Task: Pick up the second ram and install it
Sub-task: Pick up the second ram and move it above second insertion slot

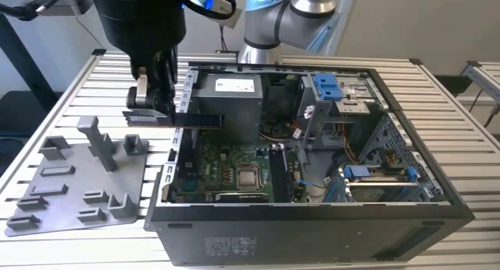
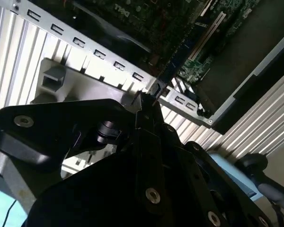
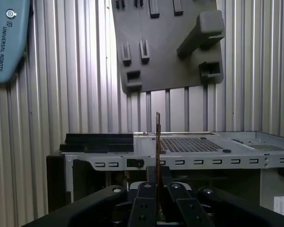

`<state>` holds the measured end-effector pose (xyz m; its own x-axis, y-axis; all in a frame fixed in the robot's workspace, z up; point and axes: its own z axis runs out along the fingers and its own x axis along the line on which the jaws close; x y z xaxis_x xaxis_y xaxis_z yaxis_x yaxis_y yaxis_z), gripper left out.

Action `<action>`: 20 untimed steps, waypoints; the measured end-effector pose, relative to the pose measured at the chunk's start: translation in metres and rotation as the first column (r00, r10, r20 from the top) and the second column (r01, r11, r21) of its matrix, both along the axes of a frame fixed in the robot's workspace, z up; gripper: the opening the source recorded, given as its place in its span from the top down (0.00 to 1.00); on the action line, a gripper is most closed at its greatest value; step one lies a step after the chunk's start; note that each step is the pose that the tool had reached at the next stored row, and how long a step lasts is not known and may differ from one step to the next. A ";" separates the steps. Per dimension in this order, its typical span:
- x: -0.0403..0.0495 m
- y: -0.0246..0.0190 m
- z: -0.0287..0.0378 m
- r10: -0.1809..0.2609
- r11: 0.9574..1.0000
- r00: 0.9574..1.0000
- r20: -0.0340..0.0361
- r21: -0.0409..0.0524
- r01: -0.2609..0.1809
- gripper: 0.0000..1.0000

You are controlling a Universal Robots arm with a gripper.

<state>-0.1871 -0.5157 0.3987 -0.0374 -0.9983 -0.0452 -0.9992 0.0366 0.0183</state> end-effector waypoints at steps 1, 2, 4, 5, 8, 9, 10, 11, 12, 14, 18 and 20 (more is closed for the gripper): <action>0.0045 0.0000 0.0000 0.000 1.000 1.000 0.000 0.000 0.000 0.85; 0.0090 0.0000 0.0000 0.000 1.000 1.000 0.000 0.000 0.000 0.85; 0.0182 0.0000 0.0000 0.000 1.000 1.000 -0.001 0.000 0.000 0.85; 0.0226 0.0000 0.0000 0.000 1.000 1.000 -0.001 0.000 0.000 0.85; 0.0362 0.0000 0.0000 0.000 1.000 1.000 -0.002 0.000 0.000 0.85; 0.0409 0.0000 0.0000 0.000 1.000 1.000 -0.002 0.000 0.000 0.85; 0.0455 0.0000 0.0000 0.000 1.000 1.000 -0.002 0.000 0.000 0.85; 0.0498 0.0000 0.0000 0.000 1.000 1.000 -0.002 0.000 0.000 0.85; 0.0543 0.0000 0.0000 0.000 1.000 1.000 -0.002 0.000 0.000 0.85; 0.0635 0.0000 0.0000 0.000 1.000 1.000 -0.003 0.000 0.000 0.85; 0.0817 -0.0001 0.0001 0.000 1.000 1.000 -0.004 0.000 0.000 0.85; 0.0908 -0.0001 0.0000 0.000 1.000 1.000 -0.005 0.000 0.000 0.85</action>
<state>-0.0962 -0.5157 0.3987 -0.0377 -0.9983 -0.0450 -0.9991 0.0367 0.0230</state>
